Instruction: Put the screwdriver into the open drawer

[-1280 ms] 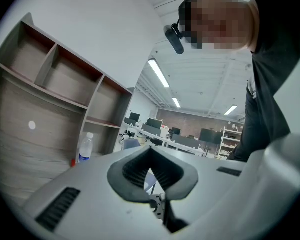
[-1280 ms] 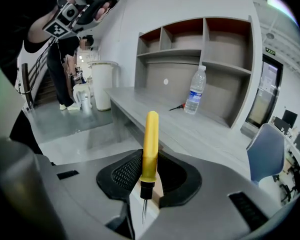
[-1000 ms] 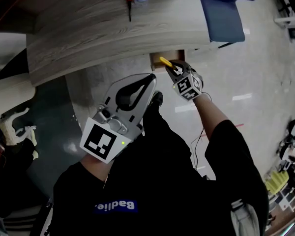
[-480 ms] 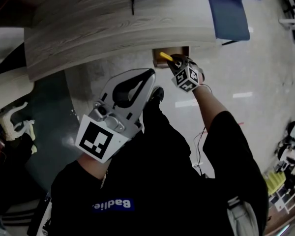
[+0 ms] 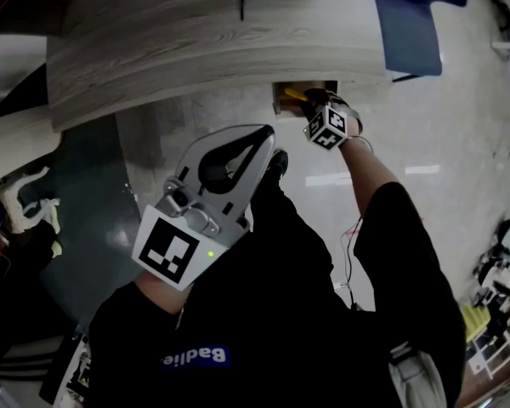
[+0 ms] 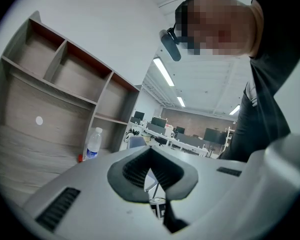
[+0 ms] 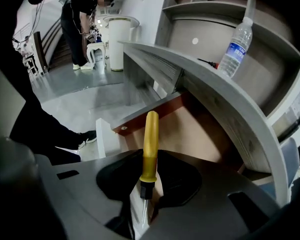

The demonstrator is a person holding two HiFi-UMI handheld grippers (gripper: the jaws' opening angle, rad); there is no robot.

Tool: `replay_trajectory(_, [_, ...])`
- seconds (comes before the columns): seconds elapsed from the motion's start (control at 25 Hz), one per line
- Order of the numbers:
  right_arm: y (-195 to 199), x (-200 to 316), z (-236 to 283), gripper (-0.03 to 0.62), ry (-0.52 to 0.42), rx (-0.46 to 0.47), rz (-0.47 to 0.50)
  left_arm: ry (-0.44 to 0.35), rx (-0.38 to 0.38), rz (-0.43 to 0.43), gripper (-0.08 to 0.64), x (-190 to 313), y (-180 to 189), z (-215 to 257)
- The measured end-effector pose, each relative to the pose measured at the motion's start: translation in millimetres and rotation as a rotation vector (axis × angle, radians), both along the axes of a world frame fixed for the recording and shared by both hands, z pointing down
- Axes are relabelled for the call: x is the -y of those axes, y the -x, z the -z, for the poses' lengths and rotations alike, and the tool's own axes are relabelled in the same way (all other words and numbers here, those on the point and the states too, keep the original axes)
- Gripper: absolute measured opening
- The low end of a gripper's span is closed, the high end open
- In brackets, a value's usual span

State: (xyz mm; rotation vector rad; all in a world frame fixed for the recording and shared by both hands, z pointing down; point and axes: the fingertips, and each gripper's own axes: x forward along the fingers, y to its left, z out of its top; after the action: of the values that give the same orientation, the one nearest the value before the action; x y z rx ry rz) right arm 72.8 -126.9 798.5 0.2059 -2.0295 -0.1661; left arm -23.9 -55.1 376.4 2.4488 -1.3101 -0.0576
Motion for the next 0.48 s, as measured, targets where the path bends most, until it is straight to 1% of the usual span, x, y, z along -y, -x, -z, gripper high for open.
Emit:
replay_trajectory(0.2, [4,0,-10,0.106,0.013,-0.050,0.040,0.007,0.004,0.011,-0.003,-2,4,-6])
replay_trajectory(0.36, [6,3,-22,0.106,0.000,-0.100,0.073,0.010,0.013,0.015,-0.002,-3,8,-9])
replay_trajectory(0.48, [10,4,-25,0.106,-0.008,-0.118,0.096,0.013,0.014,0.021,-0.002,-2,12,-10])
